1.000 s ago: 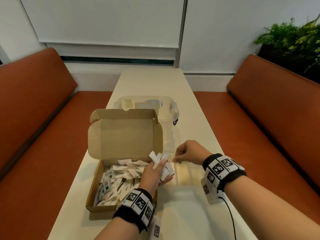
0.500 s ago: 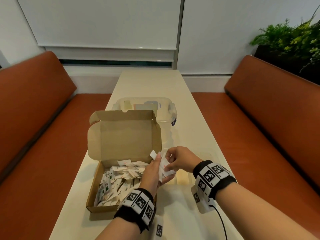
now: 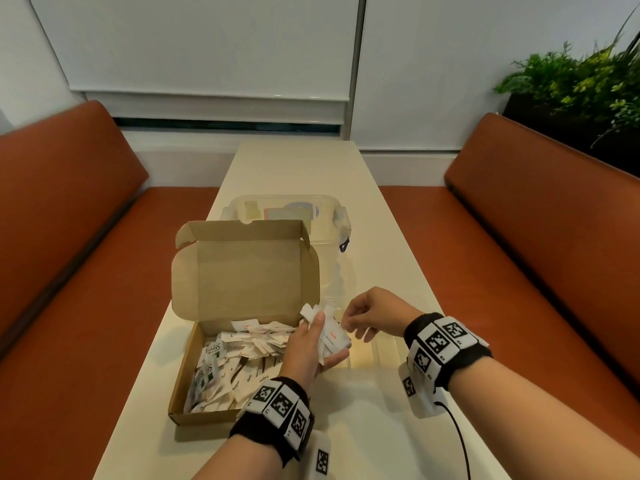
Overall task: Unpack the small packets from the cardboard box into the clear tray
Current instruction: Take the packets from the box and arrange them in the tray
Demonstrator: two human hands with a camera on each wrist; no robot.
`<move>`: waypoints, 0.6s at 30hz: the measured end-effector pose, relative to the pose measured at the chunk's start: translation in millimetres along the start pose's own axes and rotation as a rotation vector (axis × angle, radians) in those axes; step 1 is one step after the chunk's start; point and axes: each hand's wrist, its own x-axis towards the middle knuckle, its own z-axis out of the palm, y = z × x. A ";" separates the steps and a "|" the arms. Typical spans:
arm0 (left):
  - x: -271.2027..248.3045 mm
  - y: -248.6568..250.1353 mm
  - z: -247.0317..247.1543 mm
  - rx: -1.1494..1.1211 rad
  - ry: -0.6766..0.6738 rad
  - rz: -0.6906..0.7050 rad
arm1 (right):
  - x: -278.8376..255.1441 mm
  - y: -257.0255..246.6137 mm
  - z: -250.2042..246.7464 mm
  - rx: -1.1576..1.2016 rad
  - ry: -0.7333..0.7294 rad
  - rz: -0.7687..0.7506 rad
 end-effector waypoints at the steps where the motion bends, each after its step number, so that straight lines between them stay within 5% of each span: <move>1: -0.6 0.5 0.7 -0.018 -0.017 -0.018 | 0.1 0.0 3.1 -0.019 -0.005 -0.002; 12: -1.3 3.6 -0.6 -0.036 -0.041 -0.035 | 2.2 3.0 -11.6 -0.109 0.112 0.010; 18: 2.4 -7.8 -9.6 -0.025 -0.011 -0.053 | 1.2 17.3 -52.7 -0.522 0.246 0.147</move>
